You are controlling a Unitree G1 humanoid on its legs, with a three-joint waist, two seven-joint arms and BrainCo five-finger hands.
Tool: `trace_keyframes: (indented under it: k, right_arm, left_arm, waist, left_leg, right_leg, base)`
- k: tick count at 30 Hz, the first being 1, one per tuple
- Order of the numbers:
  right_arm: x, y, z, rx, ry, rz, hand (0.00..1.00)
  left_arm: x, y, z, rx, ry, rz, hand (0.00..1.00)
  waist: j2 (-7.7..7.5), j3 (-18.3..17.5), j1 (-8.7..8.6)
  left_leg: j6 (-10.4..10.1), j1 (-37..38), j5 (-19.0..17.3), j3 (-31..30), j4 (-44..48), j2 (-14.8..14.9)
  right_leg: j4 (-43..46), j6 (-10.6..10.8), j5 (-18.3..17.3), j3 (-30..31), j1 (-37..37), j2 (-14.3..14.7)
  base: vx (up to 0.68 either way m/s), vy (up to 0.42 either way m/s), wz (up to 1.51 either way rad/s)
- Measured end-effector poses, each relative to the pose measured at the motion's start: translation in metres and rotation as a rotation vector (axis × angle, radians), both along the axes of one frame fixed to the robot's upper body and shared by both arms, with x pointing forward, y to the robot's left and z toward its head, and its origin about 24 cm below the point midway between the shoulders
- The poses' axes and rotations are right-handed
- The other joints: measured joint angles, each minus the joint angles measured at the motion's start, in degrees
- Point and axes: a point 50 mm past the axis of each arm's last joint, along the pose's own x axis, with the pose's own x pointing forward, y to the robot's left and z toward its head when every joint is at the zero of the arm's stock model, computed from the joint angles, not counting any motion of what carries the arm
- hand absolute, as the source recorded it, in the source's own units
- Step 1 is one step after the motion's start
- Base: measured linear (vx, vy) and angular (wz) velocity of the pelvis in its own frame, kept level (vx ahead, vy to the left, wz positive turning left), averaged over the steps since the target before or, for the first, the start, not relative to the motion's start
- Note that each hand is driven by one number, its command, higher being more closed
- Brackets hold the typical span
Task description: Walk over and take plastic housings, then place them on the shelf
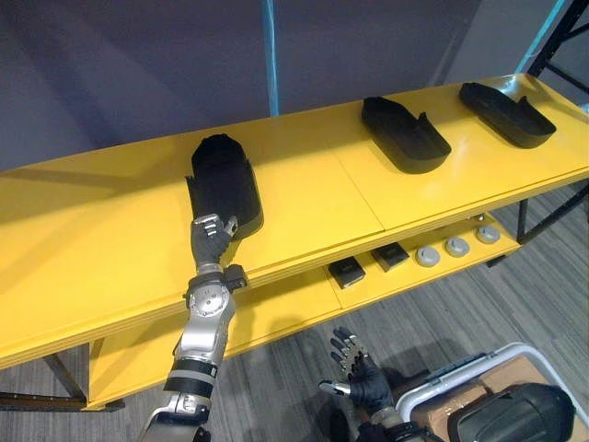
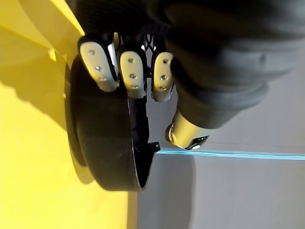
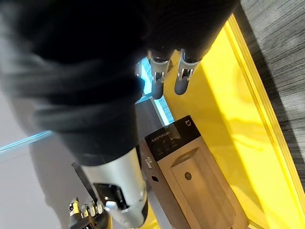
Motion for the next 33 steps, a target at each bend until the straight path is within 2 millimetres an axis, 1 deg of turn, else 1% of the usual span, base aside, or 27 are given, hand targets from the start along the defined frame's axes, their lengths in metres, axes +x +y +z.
trace_keyframes:
  k: [2, 4, 5, 7, 9, 11, 12, 13, 14, 16, 17, 18, 19, 20, 21, 22, 23, 24, 25, 26, 27, 28, 29, 30, 31, 32, 33]
  right_arm:
    - [0.001, 0.001, 0.005, 0.019, -0.017, 0.001, 0.00]
    - [0.002, 0.001, 0.005, 0.019, -0.020, -0.001, 0.00]
    - [0.002, 0.000, 0.005, 0.018, -0.020, -0.002, 0.00]
    - [0.002, 0.000, 0.006, 0.018, -0.021, -0.004, 0.00]
    - [0.002, 0.000, 0.005, 0.017, -0.019, -0.006, 0.00]
    - [0.003, -0.001, 0.004, 0.017, -0.015, -0.010, 0.00]
    - [0.003, 0.000, 0.004, 0.019, -0.016, -0.013, 0.00]
    - [0.004, -0.002, 0.004, 0.020, -0.016, -0.023, 0.00]
    - [0.005, -0.002, 0.004, 0.023, -0.016, -0.031, 0.00]
    - [0.013, -0.005, 0.003, 0.018, -0.017, -0.056, 0.00]
    - [0.014, -0.007, 0.004, 0.015, -0.020, -0.061, 0.00]
    - [0.017, -0.012, 0.004, 0.008, -0.027, -0.079, 0.00]
    - [0.021, -0.016, 0.006, -0.002, -0.036, -0.089, 0.00]
    - [0.023, -0.022, 0.007, -0.022, -0.046, -0.098, 0.00]
    - [0.024, -0.032, 0.007, -0.047, -0.050, -0.121, 0.00]
    - [0.024, -0.039, 0.006, -0.061, -0.047, -0.146, 0.00]
    - [0.023, -0.050, 0.005, -0.074, -0.040, -0.194, 0.00]
    - [0.018, -0.062, 0.004, -0.081, -0.024, -0.259, 0.00]
    - [0.008, -0.076, 0.005, -0.082, -0.016, -0.340, 0.00]
    - [-0.001, -0.085, 0.010, -0.087, -0.028, -0.389, 0.00]
    - [-0.009, -0.091, 0.018, -0.089, -0.047, -0.423, 0.00]
    - [-0.015, -0.097, 0.028, -0.094, -0.083, -0.457, 0.00]
    - [-0.016, -0.101, 0.038, -0.095, -0.123, -0.477, 0.00]
    - [-0.014, -0.102, 0.042, -0.093, -0.142, -0.483, 0.00]
    - [-0.007, -0.102, 0.047, -0.079, -0.170, -0.502, 0.00]
    - [-0.007, -0.108, 0.047, -0.087, -0.169, -0.548, 0.00]
    - [-0.005, -0.110, 0.046, -0.103, -0.169, -0.559, 0.00]
  left_arm:
    - [0.003, 0.003, 0.008, -0.006, -0.020, 0.003, 1.00]
    - [0.003, 0.002, 0.011, -0.009, -0.035, 0.005, 1.00]
    - [0.003, 0.002, 0.012, -0.013, -0.042, 0.008, 0.00]
    - [-0.001, -0.001, 0.015, -0.026, -0.066, 0.007, 0.00]
    - [-0.013, -0.007, 0.017, -0.058, -0.110, -0.012, 0.00]
    - [-0.037, -0.019, 0.014, -0.132, -0.162, -0.042, 0.00]
    - [-0.046, -0.021, 0.011, -0.149, -0.173, -0.047, 0.00]
    - [-0.064, -0.026, 0.007, -0.176, -0.192, -0.063, 0.00]
    - [-0.073, -0.028, 0.004, -0.184, -0.199, -0.073, 0.00]
    - [-0.108, -0.033, -0.009, -0.207, -0.199, -0.095, 0.00]
    - [-0.115, -0.034, -0.012, -0.215, -0.190, -0.100, 0.00]
    - [-0.127, -0.035, -0.021, -0.220, -0.162, -0.103, 0.00]
    - [-0.137, -0.036, -0.030, -0.223, -0.126, -0.098, 0.00]
    - [-0.143, -0.036, -0.036, -0.229, -0.098, -0.086, 0.00]
    - [-0.147, -0.039, -0.043, -0.246, -0.066, -0.088, 0.00]
    - [-0.149, -0.041, -0.045, -0.250, -0.057, -0.099, 0.00]
    - [-0.149, -0.046, -0.046, -0.250, -0.050, -0.125, 0.00]
    - [-0.147, -0.051, -0.047, -0.245, -0.043, -0.159, 0.00]
    - [-0.147, -0.056, -0.050, -0.235, -0.030, -0.192, 0.00]
    - [-0.147, -0.058, -0.053, -0.225, -0.017, -0.204, 0.00]
    - [-0.146, -0.059, -0.055, -0.221, -0.009, -0.212, 0.00]
    - [-0.145, -0.060, -0.054, -0.202, -0.012, -0.212, 0.00]
    - [-0.143, -0.060, -0.051, -0.174, -0.025, -0.211, 0.00]
    - [-0.142, -0.059, -0.049, -0.162, -0.035, -0.209, 0.00]
    - [-0.136, -0.057, -0.046, -0.131, -0.048, -0.209, 0.00]
    - [-0.127, -0.061, -0.050, -0.118, -0.026, -0.228, 0.00]
    - [-0.126, -0.061, -0.051, -0.112, -0.018, -0.227, 0.00]
  waist:
    - [0.01, 0.33, -0.09]
    - [0.04, 0.59, -0.07]
    - [0.03, 0.62, -0.06]
    - [0.04, 0.78, -0.02]
    - [0.09, 0.83, -0.06]
    - [0.13, 0.86, 0.04]
    - [0.13, 0.86, 0.05]
    - [0.16, 0.87, 0.15]
    - [0.17, 0.88, 0.26]
    - [0.21, 0.86, 1.11]
    - [0.24, 0.83, 1.55]
    - [0.21, 0.82, 2.82]
    - [0.25, 0.79, 4.14]
    - [1.01, 0.38, 4.87]
    - [2.78, -0.48, 5.22]
    - [3.48, -0.92, 5.14]
    - [3.86, -1.15, 4.65]
    - [3.52, -1.01, 3.99]
    - [2.58, -0.76, 3.47]
    - [2.10, -0.60, 3.10]
    - [1.34, -0.48, 2.65]
    - [0.57, -0.70, 2.40]
    - [-0.36, -1.35, 2.31]
    - [-0.73, -1.41, 2.56]
    - [-1.94, -0.84, 3.25]
    - [-1.61, -0.54, 2.89]
    - [-1.14, -0.48, 3.01]
  left_leg:
    - [-0.01, -0.77, 0.01, 0.06, 0.01, 0.04]
    - [-0.06, -0.86, 0.06, 0.07, 0.02, 0.09]
    - [-0.05, -0.86, 0.08, 0.07, 0.02, 0.13]
    - [-0.03, -0.85, 0.10, 0.05, 0.03, 0.12]
    - [0.00, -0.66, 0.11, -0.05, 0.03, 0.10]
    - [0.02, 0.41, 0.12, -0.35, -0.01, 0.15]
    - [0.02, 0.79, 0.12, -0.40, 0.00, 0.17]
    - [0.05, 1.41, 0.10, -0.40, -0.01, 0.17]
    - [0.06, 1.72, 0.07, -0.38, -0.02, 0.16]
    - [-0.09, 3.18, -1.23, -0.08, 0.28, 0.15]
    - [-0.18, 3.26, -2.22, -0.18, 1.07, 0.09]
    - [-0.33, 2.44, -4.65, -1.41, 5.40, -0.06]
    - [-0.10, 0.27, -8.28, -7.62, 13.23, -0.15]
    - [-0.52, -1.66, -11.12, -13.84, 18.98, -0.01]
    - [-1.97, -2.90, -14.86, -21.12, 23.92, 0.16]
    - [-2.06, -2.84, -16.37, -22.76, 24.91, 0.21]
    - [-0.66, -2.14, -17.78, -23.02, 25.15, 0.14]
    - [0.09, -1.25, -18.21, -21.89, 25.08, 0.03]
    - [0.41, 0.10, -18.28, -19.93, 25.06, -0.76]
    - [1.11, 1.19, -18.62, -17.88, 25.23, -1.16]
    - [1.82, 1.61, -19.02, -15.55, 25.79, -1.32]
    - [2.38, 1.34, -19.33, -11.48, 26.74, -1.31]
    - [3.77, 0.00, -20.15, -6.03, 27.51, -0.63]
    - [4.43, -0.05, -20.17, -3.03, 26.80, 0.00]
    - [5.21, 0.74, -19.70, 4.23, 24.77, 1.58]
    - [5.55, 1.21, -19.32, 9.01, 24.72, 3.60]
    - [5.45, 1.58, -19.09, 11.86, 24.54, 4.87]
  right_leg:
    - [0.00, -0.02, 0.24, 0.16, -0.85, 0.08]
    - [0.00, -0.02, 0.27, 0.17, -0.96, 0.13]
    - [0.00, -0.02, 0.27, 0.18, -0.95, 0.18]
    - [0.00, -0.02, 0.28, 0.15, -0.90, 0.17]
    - [0.02, -0.01, 0.28, -0.03, -0.65, 0.20]
    - [0.03, 0.00, 0.27, -0.45, 0.54, 0.23]
    - [0.03, 0.00, 0.27, -0.51, 0.90, 0.25]
    - [0.03, 0.07, 0.21, -0.52, 1.46, 0.26]
    - [0.03, 0.10, 0.19, -0.51, 1.74, 0.27]
    - [0.03, 0.50, -0.12, 0.08, 2.96, 0.54]
    - [0.02, 0.65, -0.25, 0.52, 3.16, 0.60]
    - [0.05, 0.76, -0.34, 1.82, 3.60, 0.37]
    - [0.34, 1.22, -0.74, 3.50, 3.93, 0.22]
    - [1.19, 1.66, -1.33, 4.75, 3.84, 0.46]
    - [3.77, 2.40, -2.60, 6.17, 2.75, 1.59]
    - [5.37, 2.60, -3.11, 7.00, 1.99, 2.14]
    - [7.71, 2.51, -3.58, 7.87, 1.11, 2.44]
    - [9.82, 2.62, -3.91, 8.64, 0.59, 2.37]
    - [11.21, 2.93, -4.11, 10.15, 0.14, 1.89]
    - [11.53, 3.22, -3.90, 12.01, 0.24, 1.83]
    - [11.36, 3.85, -2.88, 14.27, 0.19, 1.95]
    - [10.40, 4.50, -0.23, 17.56, -0.87, 2.31]
    - [7.36, 4.94, 5.91, 18.84, -3.40, 3.55]
    - [3.99, 5.06, 10.59, 18.23, -4.11, 4.17]
    - [0.48, 1.57, 15.58, 9.97, -4.17, 4.37]
    - [4.03, 0.99, 8.73, -2.40, -3.39, 3.87]
    - [6.48, 0.17, 5.41, -6.57, -3.18, 3.51]
  base:
    - [-0.04, 0.004, -0.04]
    - [0.00, 0.000, 0.00]
    - [0.00, 0.000, 0.00]
    - [0.02, 0.009, 0.00]
    - [0.02, 0.010, 0.01]
    - [0.04, 0.024, 0.04]
    - [0.00, 0.000, 0.00]
    - [0.00, 0.000, 0.00]
    - [0.01, 0.028, -0.05]
    - [-0.01, 0.027, -0.13]
    - [-0.03, 0.036, -0.24]
    - [-0.05, 0.041, -0.44]
    - [-0.05, 0.062, -0.63]
    - [-0.03, 0.083, -0.84]
    - [0.00, 0.102, -0.74]
    - [-0.01, 0.116, -0.68]
    - [-0.04, 0.148, -0.45]
    - [-0.08, 0.172, -0.52]
    - [-0.14, 0.208, -0.64]
    - [-0.16, 0.209, -0.89]
    - [-0.17, 0.221, -1.31]
    - [-0.15, 0.174, -1.98]
    - [-0.22, 0.149, -2.19]
    - [-0.30, 0.068, -2.79]
    - [-0.34, 0.037, -2.61]
    - [-0.26, 0.002, -2.58]
    - [-0.19, 0.039, -2.31]
